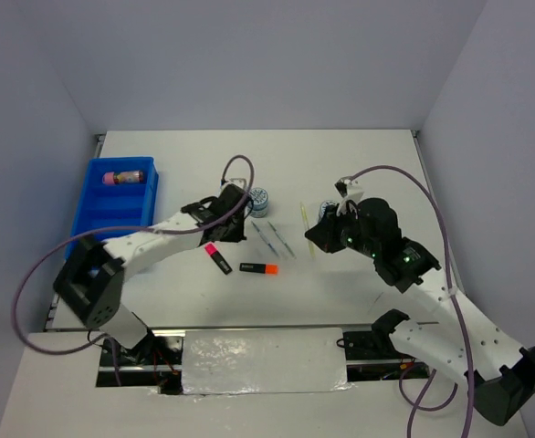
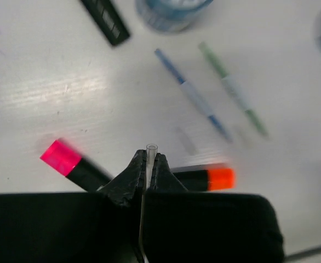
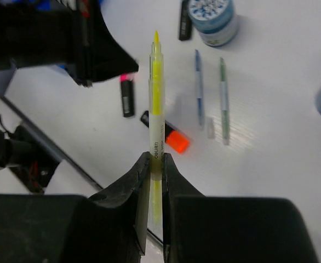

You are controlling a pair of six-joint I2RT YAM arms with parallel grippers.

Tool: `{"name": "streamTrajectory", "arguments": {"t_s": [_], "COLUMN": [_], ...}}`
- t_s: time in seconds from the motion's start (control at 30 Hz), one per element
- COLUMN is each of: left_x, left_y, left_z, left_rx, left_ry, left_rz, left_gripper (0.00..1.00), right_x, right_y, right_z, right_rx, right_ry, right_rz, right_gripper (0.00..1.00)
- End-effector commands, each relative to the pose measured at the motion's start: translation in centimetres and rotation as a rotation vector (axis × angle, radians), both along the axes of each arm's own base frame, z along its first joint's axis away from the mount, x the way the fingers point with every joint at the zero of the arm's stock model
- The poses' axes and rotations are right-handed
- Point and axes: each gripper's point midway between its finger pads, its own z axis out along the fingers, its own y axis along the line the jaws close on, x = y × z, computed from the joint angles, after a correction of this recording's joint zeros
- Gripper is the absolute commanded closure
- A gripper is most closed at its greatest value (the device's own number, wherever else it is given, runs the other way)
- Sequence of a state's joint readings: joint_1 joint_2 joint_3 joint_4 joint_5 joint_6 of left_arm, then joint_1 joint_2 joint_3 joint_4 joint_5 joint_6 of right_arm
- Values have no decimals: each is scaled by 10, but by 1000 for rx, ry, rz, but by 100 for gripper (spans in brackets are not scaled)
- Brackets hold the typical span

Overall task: Sort the stationery into containers
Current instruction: Pick up the pen cap from the center of the board, then close the pen cap on the pen.

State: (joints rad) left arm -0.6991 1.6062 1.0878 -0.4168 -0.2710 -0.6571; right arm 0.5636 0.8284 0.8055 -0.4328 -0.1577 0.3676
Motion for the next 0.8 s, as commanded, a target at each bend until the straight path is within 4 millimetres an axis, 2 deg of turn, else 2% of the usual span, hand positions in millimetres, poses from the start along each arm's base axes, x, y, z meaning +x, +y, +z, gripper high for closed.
{"name": "streamTrajectory", "arguments": {"t_s": [0.0, 0.03, 0.07, 0.1, 0.13, 0.17, 0.2, 0.23, 0.27, 0.3, 0.33, 0.37, 0.47, 0.6, 0.77], "left_x": [15, 8, 4, 2, -8, -14, -20, -29, -38, -42, -52, -57, -68, -75, -80], "left_y": [-21, -23, -26, -28, -29, -30, -28, -25, -26, -25, -21, -21, -16, -10, -5], "left_z": [101, 137, 155, 167, 199, 214, 207, 243, 252, 244, 267, 270, 276, 276, 274], "left_rx": [-293, -404, -478, -555, -665, -729, -760, -883, -938, -960, -1044, -1072, -1126, -1153, -1187], "left_ry": [-268, -345, -390, -445, -514, -552, -561, -657, -681, -683, -744, -754, -783, -805, -810], "left_rz": [20, 10, -1, -8, -32, -53, -61, -75, -112, -118, -138, -155, -175, -179, -167], "left_gripper": [100, 100, 100, 100, 100, 100, 100, 100, 100, 100, 100, 100, 100, 100, 100], "right_x": [-18, -21, -21, -26, -35, -39, -40, -52, -54, -53, -58, -61, -63, -66, -68], "right_y": [30, 33, 38, 41, 52, 56, 58, 68, 73, 77, 82, 86, 96, 112, 121], "right_z": [28, 28, 36, 29, 38, 37, 35, 36, 44, 42, 42, 48, 47, 45, 44], "right_rx": [168, 185, 223, 249, 294, 308, 329, 345, 375, 379, 388, 408, 407, 387, 392], "right_ry": [-99, -109, -144, -133, -169, -173, -179, -182, -204, -196, -184, -197, -181, -159, -151], "right_rz": [148, 156, 163, 164, 204, 211, 189, 223, 230, 215, 227, 238, 245, 276, 291], "right_gripper": [100, 100, 100, 100, 100, 100, 100, 100, 100, 100, 100, 100, 100, 100, 100]}}
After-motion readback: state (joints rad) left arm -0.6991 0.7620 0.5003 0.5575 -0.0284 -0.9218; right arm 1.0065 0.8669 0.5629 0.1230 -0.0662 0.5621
